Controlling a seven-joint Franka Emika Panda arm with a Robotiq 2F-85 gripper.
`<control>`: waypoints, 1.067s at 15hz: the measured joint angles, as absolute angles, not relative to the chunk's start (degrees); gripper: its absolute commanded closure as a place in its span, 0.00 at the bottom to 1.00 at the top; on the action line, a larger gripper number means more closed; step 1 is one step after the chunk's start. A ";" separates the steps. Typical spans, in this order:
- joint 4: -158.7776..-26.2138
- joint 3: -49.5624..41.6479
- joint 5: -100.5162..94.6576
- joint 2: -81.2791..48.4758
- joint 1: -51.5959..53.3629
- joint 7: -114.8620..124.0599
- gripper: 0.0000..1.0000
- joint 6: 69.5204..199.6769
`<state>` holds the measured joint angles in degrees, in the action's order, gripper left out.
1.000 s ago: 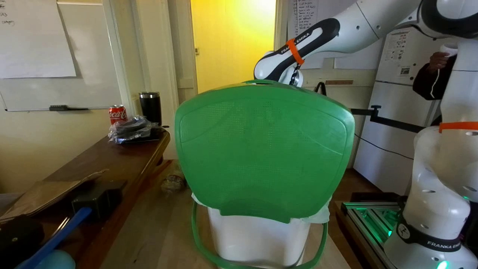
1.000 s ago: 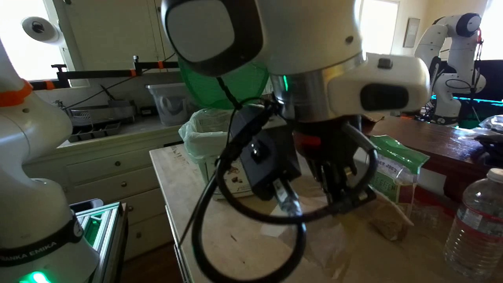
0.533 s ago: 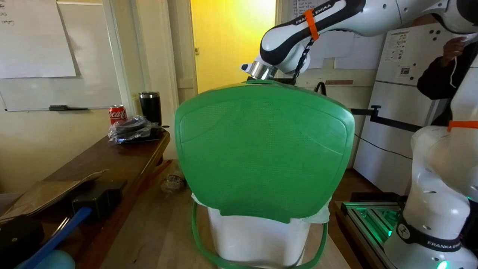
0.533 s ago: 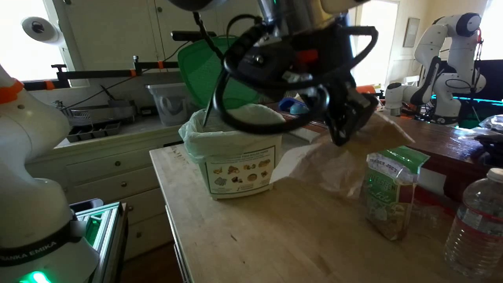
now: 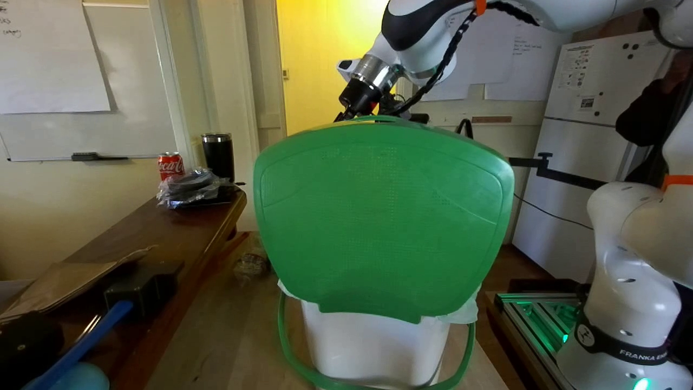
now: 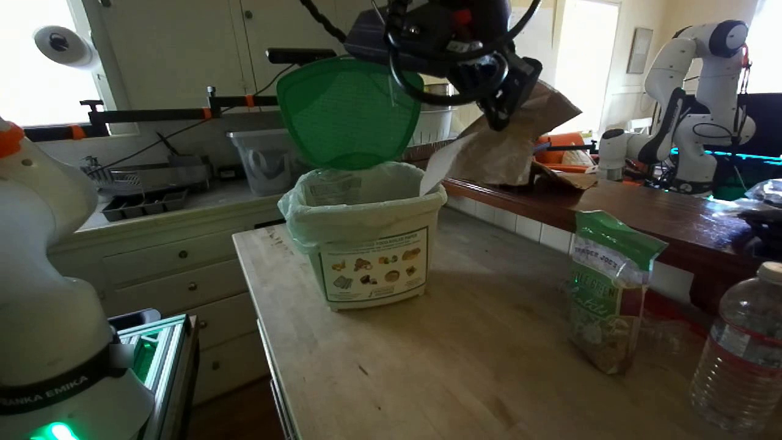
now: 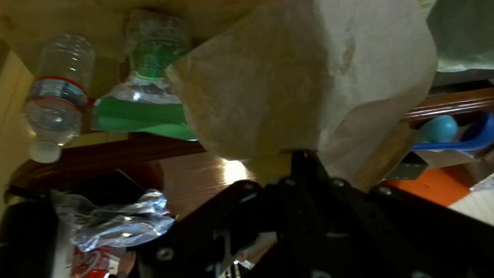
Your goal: Wipe the table with the tissue, then throw it in the bin, and finally close the bin
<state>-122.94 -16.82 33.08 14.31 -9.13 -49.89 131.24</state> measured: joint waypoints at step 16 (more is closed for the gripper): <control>-123.35 -13.02 39.95 14.78 -2.18 -61.06 0.99 112.00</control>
